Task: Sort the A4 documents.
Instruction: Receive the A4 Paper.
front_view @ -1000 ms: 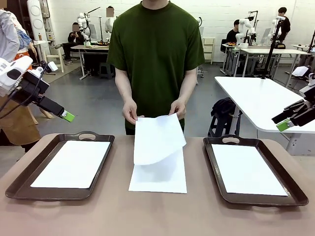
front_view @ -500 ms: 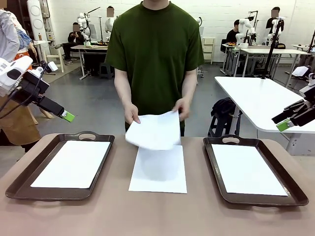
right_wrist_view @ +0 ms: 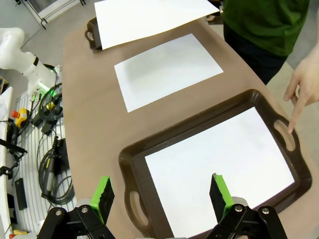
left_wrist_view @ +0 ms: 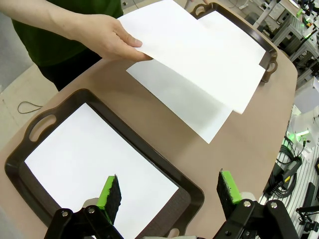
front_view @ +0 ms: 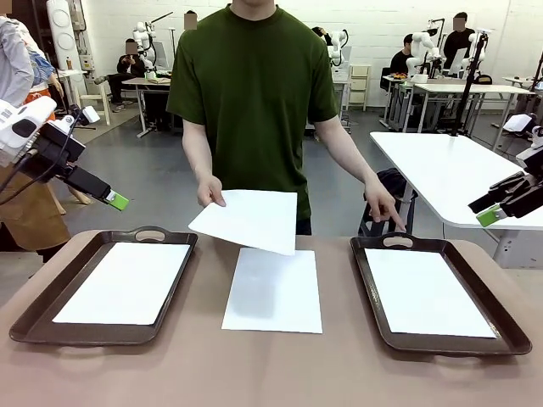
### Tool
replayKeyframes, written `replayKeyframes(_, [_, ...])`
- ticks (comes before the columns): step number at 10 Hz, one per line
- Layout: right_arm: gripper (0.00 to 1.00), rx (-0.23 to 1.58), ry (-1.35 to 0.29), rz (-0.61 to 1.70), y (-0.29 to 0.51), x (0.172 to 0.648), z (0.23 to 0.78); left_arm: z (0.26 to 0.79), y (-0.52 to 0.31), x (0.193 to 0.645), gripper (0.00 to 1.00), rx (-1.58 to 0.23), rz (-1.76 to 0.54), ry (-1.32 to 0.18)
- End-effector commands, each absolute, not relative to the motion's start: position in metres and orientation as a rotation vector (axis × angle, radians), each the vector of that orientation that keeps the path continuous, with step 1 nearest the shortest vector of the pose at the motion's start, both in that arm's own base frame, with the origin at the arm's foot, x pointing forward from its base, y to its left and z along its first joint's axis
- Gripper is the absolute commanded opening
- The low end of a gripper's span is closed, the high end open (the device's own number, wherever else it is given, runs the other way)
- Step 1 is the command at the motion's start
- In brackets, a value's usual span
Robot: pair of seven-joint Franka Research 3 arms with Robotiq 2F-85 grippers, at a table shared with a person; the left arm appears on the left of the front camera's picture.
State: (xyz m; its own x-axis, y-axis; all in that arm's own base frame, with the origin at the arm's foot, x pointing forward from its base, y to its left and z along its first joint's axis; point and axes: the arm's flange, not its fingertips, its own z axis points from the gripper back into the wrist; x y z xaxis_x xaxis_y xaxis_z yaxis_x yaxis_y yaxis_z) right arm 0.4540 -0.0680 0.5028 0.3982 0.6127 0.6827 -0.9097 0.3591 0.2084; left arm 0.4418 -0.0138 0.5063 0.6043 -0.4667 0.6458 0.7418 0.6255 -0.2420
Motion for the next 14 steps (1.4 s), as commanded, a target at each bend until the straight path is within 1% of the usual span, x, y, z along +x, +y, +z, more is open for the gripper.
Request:
replayKeyframes(1, [1.00, 0.626, -0.550, 1.057, -0.067, 0.454, 0.501, 0.506, -0.013, 0.441, 1.00, -0.518, -0.754, -0.578])
replayKeyframes(12, [1.00, 0.626, -0.550, 1.057, -0.067, 0.454, 0.501, 0.506, -0.013, 0.441, 1.00, -0.518, -0.754, -0.578])
replayKeyframes(13, [1.00, 0.628, -0.551, 1.048, -0.068, 0.454, 0.503, 0.506, -0.013, 0.441, 1.00, -0.518, -0.754, -0.578])
replayKeyframes(14, [1.00, 0.589, -0.569, 1.003, -0.057, 0.459, 0.513, 0.506, -0.013, 0.441, 1.00, -0.518, -0.754, -0.578])
